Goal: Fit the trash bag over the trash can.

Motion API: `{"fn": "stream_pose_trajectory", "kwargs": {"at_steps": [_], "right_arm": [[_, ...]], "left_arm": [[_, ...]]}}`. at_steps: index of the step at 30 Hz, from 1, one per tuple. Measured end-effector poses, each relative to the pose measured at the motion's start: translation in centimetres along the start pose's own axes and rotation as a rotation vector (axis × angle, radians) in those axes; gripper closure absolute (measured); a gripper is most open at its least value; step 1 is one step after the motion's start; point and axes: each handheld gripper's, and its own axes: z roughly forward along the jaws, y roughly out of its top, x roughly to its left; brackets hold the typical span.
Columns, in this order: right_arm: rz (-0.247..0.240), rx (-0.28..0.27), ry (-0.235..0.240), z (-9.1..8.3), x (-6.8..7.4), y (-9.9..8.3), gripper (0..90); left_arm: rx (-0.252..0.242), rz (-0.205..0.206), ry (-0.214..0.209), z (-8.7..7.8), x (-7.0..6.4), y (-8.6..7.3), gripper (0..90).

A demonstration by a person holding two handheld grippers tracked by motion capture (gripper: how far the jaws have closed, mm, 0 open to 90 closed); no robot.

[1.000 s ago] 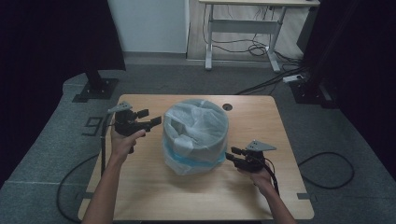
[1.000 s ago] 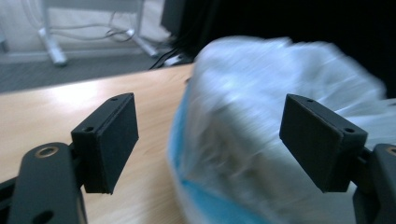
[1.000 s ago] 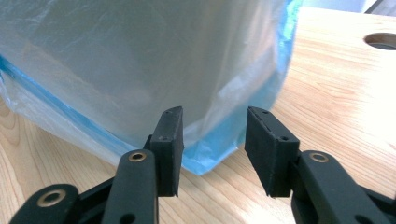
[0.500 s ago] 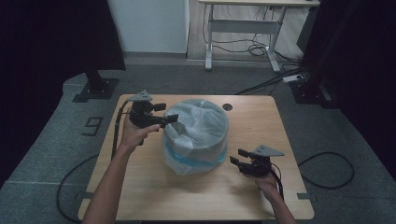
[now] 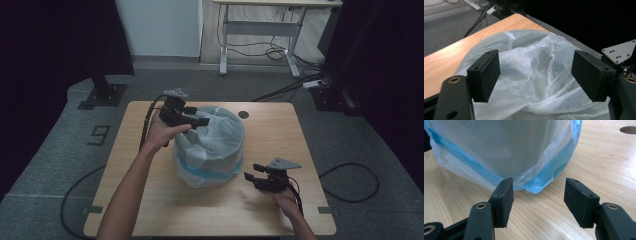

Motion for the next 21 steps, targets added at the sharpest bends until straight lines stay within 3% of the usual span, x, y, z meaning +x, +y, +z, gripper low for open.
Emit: {"fn": "stream_pose_trajectory", "kwargs": {"at_steps": [4,11,21], "right_arm": [[0.001,0.006,0.005,0.1,0.0,-0.1,39.9],[-0.006,0.013,0.018,0.2,0.1,0.0,40.7],[-0.002,0.012,0.017,0.0,-0.1,-0.1,40.9]], "left_arm": [[0.016,-0.004,-0.008,0.8,-0.1,0.6,24.6],[0.092,-0.030,0.001,3.0,-0.1,1.5,25.4],[0.245,-0.021,0.005,6.6,-0.3,1.9,26.2]]}}
